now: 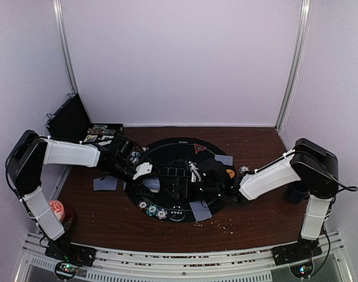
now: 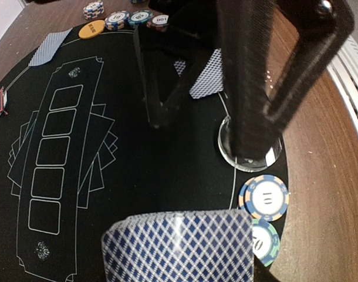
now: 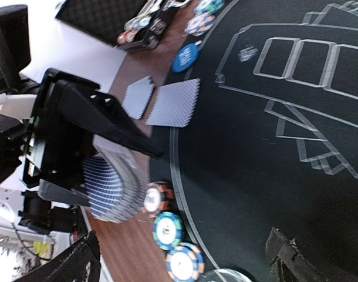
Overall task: Distribute texas hold em gaming equipment
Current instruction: Distribute the poker card in the dealer area.
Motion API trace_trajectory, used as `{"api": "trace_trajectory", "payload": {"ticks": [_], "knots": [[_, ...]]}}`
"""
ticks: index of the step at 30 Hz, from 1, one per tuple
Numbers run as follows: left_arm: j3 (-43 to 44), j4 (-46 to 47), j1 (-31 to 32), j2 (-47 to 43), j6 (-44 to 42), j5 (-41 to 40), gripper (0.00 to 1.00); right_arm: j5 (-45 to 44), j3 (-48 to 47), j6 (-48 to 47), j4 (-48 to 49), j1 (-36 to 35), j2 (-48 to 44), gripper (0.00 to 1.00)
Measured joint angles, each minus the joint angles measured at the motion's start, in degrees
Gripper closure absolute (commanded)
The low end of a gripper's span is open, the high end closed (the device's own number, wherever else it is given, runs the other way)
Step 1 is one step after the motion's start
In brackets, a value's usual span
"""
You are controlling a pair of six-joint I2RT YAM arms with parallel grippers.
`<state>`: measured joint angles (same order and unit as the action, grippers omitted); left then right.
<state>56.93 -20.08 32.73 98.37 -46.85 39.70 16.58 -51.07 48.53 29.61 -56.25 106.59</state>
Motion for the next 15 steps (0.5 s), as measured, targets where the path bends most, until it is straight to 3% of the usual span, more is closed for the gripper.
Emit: {"api": "trace_trajectory", "payload": {"ticks": [7, 15], "knots": [[0.0, -0.42, 0.0, 0.0, -0.24, 0.04, 0.57, 6.67, -7.76, 0.94, 2.32, -0.07, 4.63, 0.0], [0.0, -0.66, -0.28, 0.0, -0.2, 0.24, 0.57, 8.28, -12.7, 0.72, 0.72, -0.11, 8.35, 0.04]]}}
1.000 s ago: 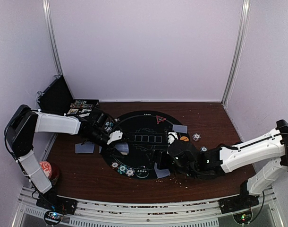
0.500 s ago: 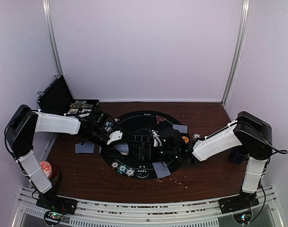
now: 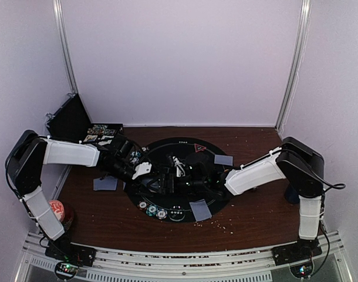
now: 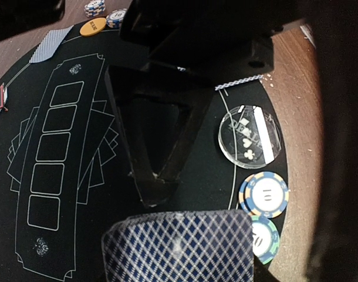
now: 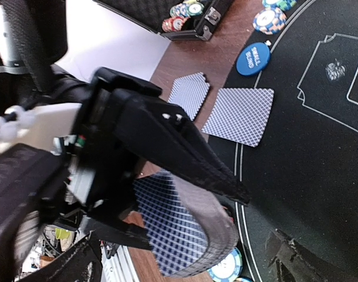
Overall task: Distribute texas hold em gaming equipment
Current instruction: Distribute the poker card in the dealer area, then pick up the poker card from the face-down deck piles.
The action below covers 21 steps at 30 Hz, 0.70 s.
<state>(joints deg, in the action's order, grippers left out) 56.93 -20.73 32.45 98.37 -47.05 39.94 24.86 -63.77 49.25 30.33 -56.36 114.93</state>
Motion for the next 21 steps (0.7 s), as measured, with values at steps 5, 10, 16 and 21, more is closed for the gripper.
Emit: {"api": "trace_trajectory", "payload": {"ticks": [5, 10, 16, 21], "knots": [[0.0, -0.22, 0.0, 0.0, -0.22, 0.2, 0.57, 0.0, -0.61, 0.13, -0.7, 0.61, 1.27, 0.07], [0.0, -0.39, 0.02, -0.02, -0.66, 0.46, 0.57, 0.33, -0.61, 1.09, 0.5, 2.25, 2.38, 0.1], [0.0, -0.39, 0.02, -0.02, -0.87, 0.79, 0.57, 1.6, -2.75, 1.81, 1.22, 3.13, 4.83, 0.11], [0.0, -0.42, 0.02, -0.02, -0.98, 0.96, 0.57, 2.62, -4.39, 1.95, 1.22, 3.1, 6.58, 0.12]]}}
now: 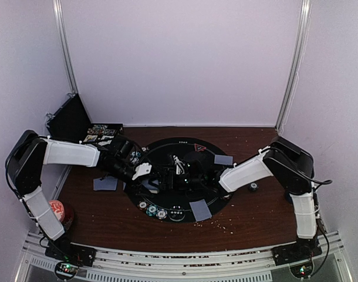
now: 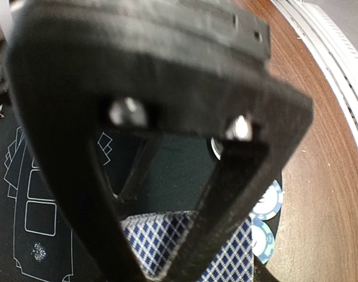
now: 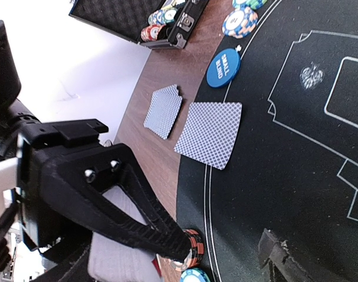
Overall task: Distribute texas hold em gaming equipment
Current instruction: Pick up the poker card from the face-down deck piles.
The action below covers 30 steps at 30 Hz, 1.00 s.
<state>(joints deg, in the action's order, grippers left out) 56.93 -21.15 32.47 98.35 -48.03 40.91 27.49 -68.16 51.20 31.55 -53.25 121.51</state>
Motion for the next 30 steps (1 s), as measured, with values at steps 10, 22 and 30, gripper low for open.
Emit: {"api": "trace_trajectory", "payload": {"ticks": [10, 22, 30], "knots": [[0.0, 0.0, -0.02, 0.0, -0.02, -0.22, 0.57, 0.9, -2.97, -0.74, -2.8, -0.13, 1.42, 0.35], [0.0, 0.81, 0.0, 0.0, -0.02, -1.51, 0.57, -1.84, -2.27, -4.35, -8.87, -0.37, -1.86, 0.53], [0.0, 1.7, -0.02, 0.02, 0.0, -1.95, 0.57, -3.21, -1.79, -6.47, -12.37, -0.37, -4.26, 0.71]]}}
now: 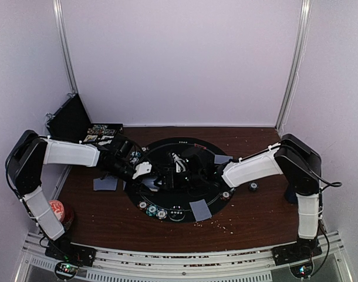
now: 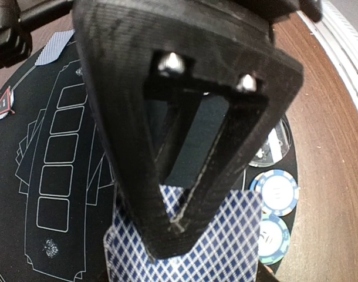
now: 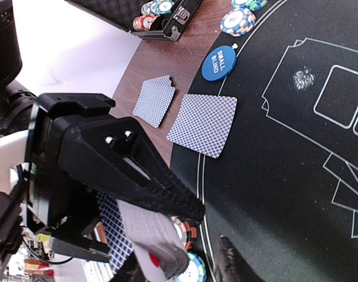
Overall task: Distribute texas hold em gaming equipment
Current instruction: Pick up the poker card from the face-down deck piles.
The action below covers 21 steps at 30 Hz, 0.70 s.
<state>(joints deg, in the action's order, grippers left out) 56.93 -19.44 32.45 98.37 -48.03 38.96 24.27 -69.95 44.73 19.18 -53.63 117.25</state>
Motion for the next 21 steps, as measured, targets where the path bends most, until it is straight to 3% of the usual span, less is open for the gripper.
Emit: {"api": "trace_trajectory", "payload": {"ticks": [14, 21], "knots": [[0.0, -0.13, 0.0, 0.0, 0.02, -0.17, 0.57, 0.31, 1.99, -2.71, -4.15, 0.87, -5.31, 1.0], [0.0, -0.48, 0.02, 0.0, -0.02, 0.11, 0.57, 0.74, 3.78, -2.99, -4.44, 1.27, -7.32, 1.0]]}}
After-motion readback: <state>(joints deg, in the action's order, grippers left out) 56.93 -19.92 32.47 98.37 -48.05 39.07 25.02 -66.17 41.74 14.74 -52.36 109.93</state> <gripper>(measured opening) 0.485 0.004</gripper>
